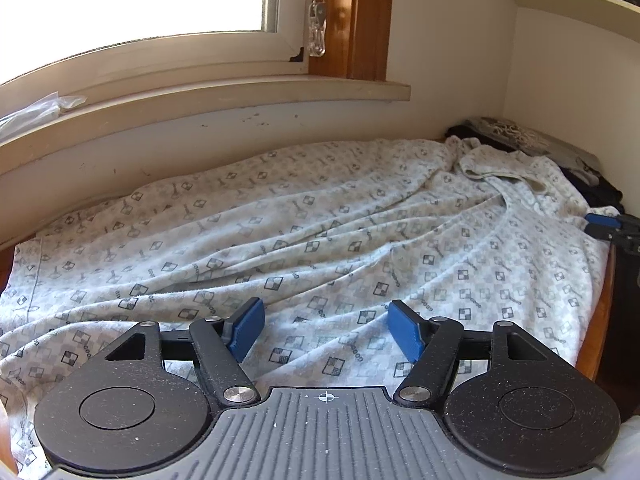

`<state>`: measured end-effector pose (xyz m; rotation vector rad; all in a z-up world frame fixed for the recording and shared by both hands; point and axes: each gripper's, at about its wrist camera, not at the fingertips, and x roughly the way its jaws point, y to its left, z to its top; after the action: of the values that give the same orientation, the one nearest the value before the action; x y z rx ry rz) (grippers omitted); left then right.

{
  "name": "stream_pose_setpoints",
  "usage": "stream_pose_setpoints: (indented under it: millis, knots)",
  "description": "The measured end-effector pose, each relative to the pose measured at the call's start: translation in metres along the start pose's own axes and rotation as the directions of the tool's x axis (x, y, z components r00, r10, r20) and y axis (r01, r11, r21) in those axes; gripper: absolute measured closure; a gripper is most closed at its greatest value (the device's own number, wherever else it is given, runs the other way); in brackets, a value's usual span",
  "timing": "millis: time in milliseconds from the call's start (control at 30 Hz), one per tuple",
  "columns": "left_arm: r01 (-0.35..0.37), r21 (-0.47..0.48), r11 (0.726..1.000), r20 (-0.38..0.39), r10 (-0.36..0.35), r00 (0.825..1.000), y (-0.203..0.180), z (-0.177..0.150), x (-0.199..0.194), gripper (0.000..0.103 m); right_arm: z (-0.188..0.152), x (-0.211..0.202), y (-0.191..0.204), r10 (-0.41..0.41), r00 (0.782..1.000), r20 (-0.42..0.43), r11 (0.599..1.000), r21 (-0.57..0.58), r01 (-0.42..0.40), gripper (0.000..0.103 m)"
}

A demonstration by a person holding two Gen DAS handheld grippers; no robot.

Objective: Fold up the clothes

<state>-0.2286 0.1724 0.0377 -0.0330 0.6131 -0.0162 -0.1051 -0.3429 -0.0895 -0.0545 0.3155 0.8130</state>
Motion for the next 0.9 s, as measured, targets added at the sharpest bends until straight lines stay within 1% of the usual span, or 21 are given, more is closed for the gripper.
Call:
stream_pose_setpoints:
  millis: [133,233,300,400,567,667,733,800,900]
  knots:
    - [-0.018,0.015,1.0,-0.002,0.018,1.0,-0.003,0.0,0.001,0.03,-0.001,-0.003,0.008,-0.016,1.0,-0.02,0.996,-0.09,0.015,0.055]
    - [-0.022,0.011,1.0,0.0,0.022,1.0,-0.004,-0.001,0.001,0.03,0.002,-0.004,0.006,-0.027,0.999,-0.035,0.994,-0.111,0.023,0.053]
    - [-0.023,0.011,1.0,0.0,0.023,1.0,-0.004,-0.001,0.002,0.03,0.002,-0.005,-0.002,-0.029,0.999,-0.032,0.996,-0.09,0.026,0.052]
    - [-0.024,0.009,1.0,0.001,0.024,1.0,-0.004,-0.001,0.002,0.03,0.001,-0.008,-0.012,-0.012,1.0,-0.015,1.0,-0.025,0.011,0.053]
    - [-0.025,0.008,1.0,0.002,0.025,1.0,-0.004,-0.001,0.001,0.03,0.001,-0.012,-0.008,-0.02,1.0,0.001,0.999,-0.029,0.02,0.053]
    - [-0.023,0.008,1.0,0.001,0.023,1.0,-0.004,0.0,0.001,0.03,0.007,-0.024,-0.017,-0.111,0.992,0.068,0.994,-0.007,0.112,0.053]
    - [-0.02,0.006,1.0,0.002,0.02,1.0,-0.003,0.0,0.001,0.03,0.012,-0.033,-0.033,-0.162,0.982,0.094,0.986,0.04,0.159,0.053]
    - [-0.018,0.004,1.0,0.002,0.018,1.0,-0.002,0.0,0.001,0.029,0.015,-0.042,-0.053,-0.165,0.982,0.087,0.982,0.111,0.155,0.053]
    - [-0.017,0.002,1.0,0.002,0.017,1.0,-0.003,0.0,0.001,0.029,0.012,-0.047,-0.066,-0.158,0.985,0.073,0.977,0.154,0.145,0.053]
